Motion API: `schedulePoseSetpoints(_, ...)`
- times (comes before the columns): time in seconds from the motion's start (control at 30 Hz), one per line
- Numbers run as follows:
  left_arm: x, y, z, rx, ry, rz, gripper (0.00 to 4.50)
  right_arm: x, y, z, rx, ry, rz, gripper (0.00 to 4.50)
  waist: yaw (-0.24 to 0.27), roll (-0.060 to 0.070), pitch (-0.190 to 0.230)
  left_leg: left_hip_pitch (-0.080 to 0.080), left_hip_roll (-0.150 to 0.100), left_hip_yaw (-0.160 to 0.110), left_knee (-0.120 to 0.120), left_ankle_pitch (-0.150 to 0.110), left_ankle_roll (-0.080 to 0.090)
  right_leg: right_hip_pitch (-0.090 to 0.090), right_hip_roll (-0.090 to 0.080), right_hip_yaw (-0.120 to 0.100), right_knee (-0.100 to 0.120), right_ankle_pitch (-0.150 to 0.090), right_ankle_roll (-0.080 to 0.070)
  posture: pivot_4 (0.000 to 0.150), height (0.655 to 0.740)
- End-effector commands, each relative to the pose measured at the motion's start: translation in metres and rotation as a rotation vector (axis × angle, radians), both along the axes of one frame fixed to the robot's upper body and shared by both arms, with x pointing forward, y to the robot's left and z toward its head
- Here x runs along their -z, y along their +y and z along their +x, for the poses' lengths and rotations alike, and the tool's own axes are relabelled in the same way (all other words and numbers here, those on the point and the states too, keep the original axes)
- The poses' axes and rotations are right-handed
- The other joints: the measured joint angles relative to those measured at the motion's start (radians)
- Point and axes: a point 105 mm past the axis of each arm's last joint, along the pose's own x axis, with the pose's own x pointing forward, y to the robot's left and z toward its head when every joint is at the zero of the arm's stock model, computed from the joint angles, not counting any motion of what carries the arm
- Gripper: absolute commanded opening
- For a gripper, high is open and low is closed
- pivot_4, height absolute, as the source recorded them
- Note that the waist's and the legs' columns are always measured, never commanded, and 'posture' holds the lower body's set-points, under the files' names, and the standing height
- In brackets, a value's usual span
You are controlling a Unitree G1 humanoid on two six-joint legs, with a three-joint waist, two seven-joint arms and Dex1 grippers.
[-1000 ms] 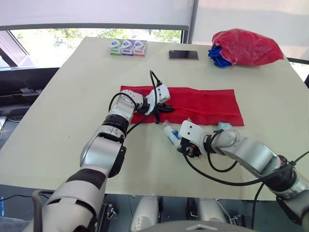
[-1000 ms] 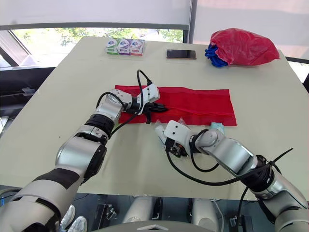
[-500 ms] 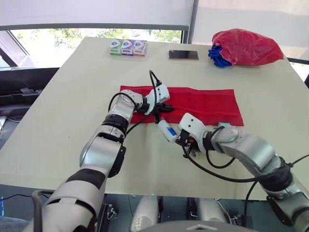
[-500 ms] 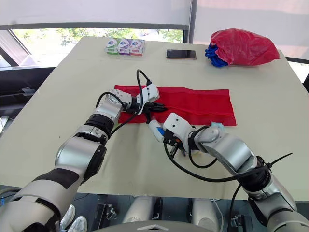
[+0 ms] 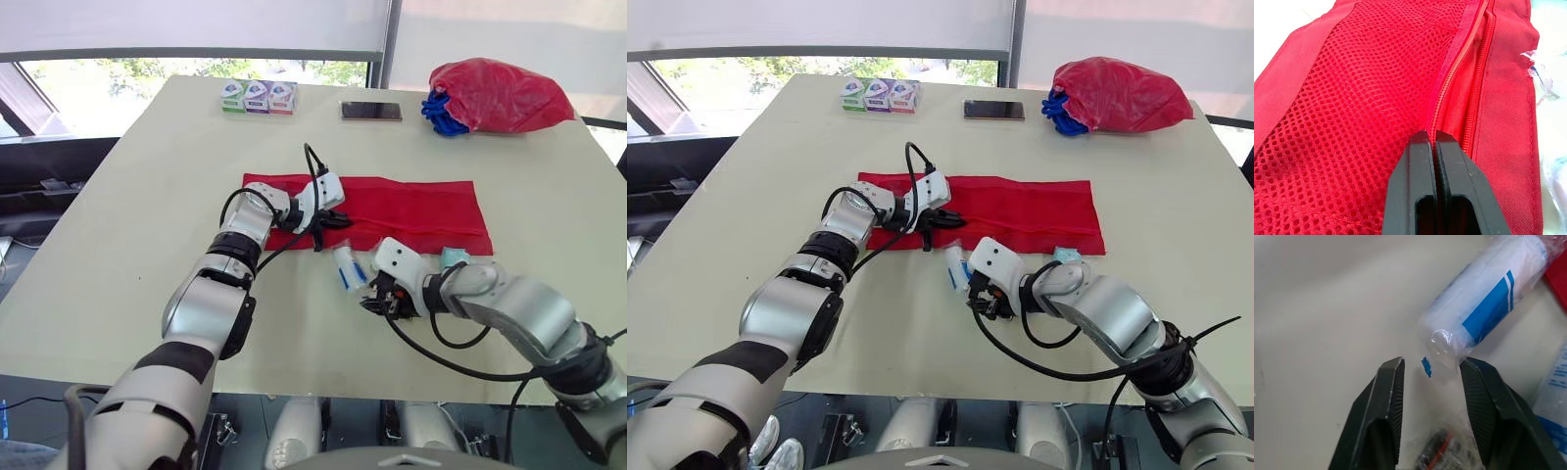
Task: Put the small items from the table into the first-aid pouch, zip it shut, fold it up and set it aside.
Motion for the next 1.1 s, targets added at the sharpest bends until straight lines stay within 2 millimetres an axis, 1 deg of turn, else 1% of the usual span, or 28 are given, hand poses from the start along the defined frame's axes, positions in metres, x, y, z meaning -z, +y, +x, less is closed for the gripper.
schedulePoseSetpoints(0.03, -0.011, 0.0, 0.003, 0.007, -0.035, -0.001, 0.0, -0.007, 0.007, 0.003, -0.008, -0.04, 0.021, 1.65, 0.0, 0.0, 0.0, 0.0, 0.0, 0.0, 0.0, 0.0, 0.0, 0.0, 0.0, 0.0, 0.0, 0.0, 0.0, 0.15, 0.74)
schedulePoseSetpoints(0.2, -0.012, 0.002, 0.004, 0.005, -0.037, 0.003, 0.0, -0.008, 0.012, 0.012, 0.042, -0.048, 0.03, 1.65, 0.0, 0.0, 0.0, 0.0, 0.0, 0.0, 0.0, 0.0, 0.0, 0.0, 0.0, 0.0, 0.0, 0.0, 0.0, 0.15, 0.74)
schedulePoseSetpoints(0.23, -0.012, 0.002, 0.004, 0.004, -0.037, 0.004, 0.0, -0.009, 0.013, 0.012, 0.041, -0.046, 0.032, 2.23, 0.0, 0.0, 0.0, 0.0, 0.0, 0.0, 0.0, 0.0, 0.0, 0.0, 0.0, 0.0, 0.0, 0.0, 0.0, 0.15, 0.74)
schedulePoseSetpoints(0.27, -0.012, 0.002, 0.004, 0.003, -0.037, 0.004, 0.0, -0.009, 0.013, 0.013, 0.04, -0.048, 0.034, 2.49, 0.0, 0.0, 0.0, 0.0, 0.0, 0.0, 0.0, 0.0, 0.0, 0.0, 0.0, 0.0, 0.0, 0.0, 0.0, 0.15, 0.74)
schedulePoseSetpoints(0.3, -0.012, 0.003, 0.004, 0.002, -0.037, 0.005, 0.0, -0.01, 0.013, 0.012, 0.04, -0.045, 0.038, 3.04, 0.0, 0.0, 0.0, 0.0, 0.0, 0.0, 0.0, 0.0, 0.0, 0.0, 0.0, 0.0, 0.0, 0.0, 0.0, 0.15, 0.74)
schedulePoseSetpoints(0.33, -0.011, 0.003, 0.004, 0.002, -0.037, 0.007, 0.0, -0.011, 0.014, 0.012, 0.04, -0.04, 0.041, 3.33, 0.0, 0.0, 0.0, 0.0, 0.0, 0.0, 0.0, 0.0, 0.0, 0.0, 0.0, 0.0, 0.0, 0.0, 0.0, 0.15, 0.74)
schedulePoseSetpoints(0.37, -0.011, 0.003, 0.004, 0.001, -0.038, 0.007, 0.0, -0.012, 0.014, 0.011, 0.04, -0.037, 0.044, 3.94, 0.0, 0.0, 0.0, 0.0, 0.0, 0.0, 0.0, 0.0, 0.0, 0.0, 0.0, 0.0, 0.0, 0.0, 0.0, 0.15, 0.74)
schedulePoseSetpoints(0.4, -0.011, 0.003, 0.004, 0.0, -0.038, 0.008, 0.0, -0.012, 0.014, 0.011, 0.04, -0.034, 0.046, 4.29, 0.0, 0.0, 0.0, 0.0, 0.0, 0.0, 0.0, 0.0, 0.0, 0.0, 0.0, 0.0, 0.0, 0.0, 0.0, 0.15, 0.74)
schedulePoseSetpoints(0.43, -0.011, 0.003, 0.004, -0.001, -0.038, 0.009, 0.0, -0.012, 0.016, 0.011, 0.049, -0.029, 0.051, 4.47, 0.0, 0.0, 0.0, 0.0, 0.0, 0.0, 0.0, 0.0, 0.0, 0.0, 0.0, 0.0, 0.0, 0.0, 0.0, 0.15, 0.74)
schedulePoseSetpoints(0.63, -0.011, 0.002, 0.004, 0.001, -0.039, 0.007, 0.0, -0.01, 0.023, 0.018, 0.152, 0.011, 0.091, 4.47, -0.001, 0.0, 0.0, 0.0, 0.0, 0.0, 0.0, 0.0, 0.0, 0.0, 0.0, 0.0, 0.0, 0.0, 0.0, 0.15, 0.74)
schedulePoseSetpoints(0.77, -0.011, 0.002, 0.004, 0.001, -0.04, 0.007, 0.0, -0.009, 0.023, 0.024, 0.204, 0.01, 0.096, 4.47, 0.0, 0.0, 0.0, 0.0, 0.0, 0.0, 0.0, 0.0, 0.0, 0.0, 0.0, 0.0, 0.0, 0.0, 0.0, 0.15, 0.74)
schedulePoseSetpoints(0.87, -0.011, 0.002, 0.004, 0.001, -0.04, 0.008, 0.0, -0.008, 0.023, 0.027, 0.228, 0.005, 0.1, 3.67, -0.001, 0.0, 0.0, 0.0, 0.0, 0.0, 0.0, 0.0, 0.0, 0.0, 0.0, 0.0, 0.0, 0.0, 0.0, 0.15, 0.74)
schedulePoseSetpoints(0.9, -0.011, 0.002, 0.004, 0.001, -0.04, 0.008, 0.0, -0.008, 0.023, 0.027, 0.231, 0.004, 0.099, 3.05, -0.001, 0.0, 0.0, 0.0, 0.0, 0.0, 0.0, 0.0, 0.0, 0.0, 0.0, 0.0, 0.0, 0.0, 0.0, 0.15, 0.74)
schedulePoseSetpoints(0.93, -0.011, 0.002, 0.004, 0.0, -0.04, 0.008, 0.0, -0.007, 0.022, 0.027, 0.228, 0.005, 0.096, 2.67, -0.001, 0.0, 0.0, 0.0, 0.0, 0.0, 0.0, 0.0, 0.0, 0.0, 0.0, 0.0, 0.0, 0.0, 0.0, 0.15, 0.74)
schedulePoseSetpoints(0.97, -0.011, 0.002, 0.004, 0.0, -0.041, 0.008, 0.0, -0.007, 0.022, 0.027, 0.227, 0.006, 0.095, 2.2, -0.001, 0.0, 0.0, 0.0, 0.0, 0.0, 0.0, 0.0, 0.0, 0.0, 0.0, 0.0, 0.0, 0.0, 0.0, 0.15, 0.74)
schedulePoseSetpoints(1.0, -0.011, 0.002, 0.005, -0.001, -0.041, 0.009, 0.0, -0.007, 0.021, 0.026, 0.221, 0.008, 0.093, 2.0, -0.001, 0.0, 0.0, 0.0, 0.0, 0.0, 0.0, 0.0, 0.0, 0.0, 0.0, 0.0, 0.0, 0.0, 0.0, 0.15, 0.74)
schedulePoseSetpoints(1.03, -0.011, 0.002, 0.005, -0.001, -0.041, 0.009, 0.0, -0.007, 0.021, 0.025, 0.217, 0.009, 0.092, 1.45, -0.002, 0.0, 0.0, 0.0, 0.0, 0.0, 0.0, 0.0, 0.0, 0.0, 0.0, 0.0, 0.0, 0.0, 0.0, 0.15, 0.74)
schedulePoseSetpoints(1.07, -0.011, 0.002, 0.005, -0.002, -0.041, 0.008, 0.0, -0.008, 0.021, 0.024, 0.218, 0.016, 0.102, 1.36, -0.002, 0.0, 0.0, 0.0, 0.0, 0.0, 0.0, 0.0, 0.0, 0.0, 0.0, 0.0, 0.0, 0.0, 0.0, 0.15, 0.74)
schedulePoseSetpoints(1.1, -0.012, 0.002, 0.005, -0.002, -0.042, 0.006, 0.0, -0.009, 0.021, 0.024, 0.221, 0.021, 0.111, 0.94, -0.001, 0.0, 0.0, 0.0, 0.0, 0.0, 0.0, 0.0, 0.0, 0.0, 0.0, 0.0, 0.0, 0.0, 0.0, 0.15, 0.74)
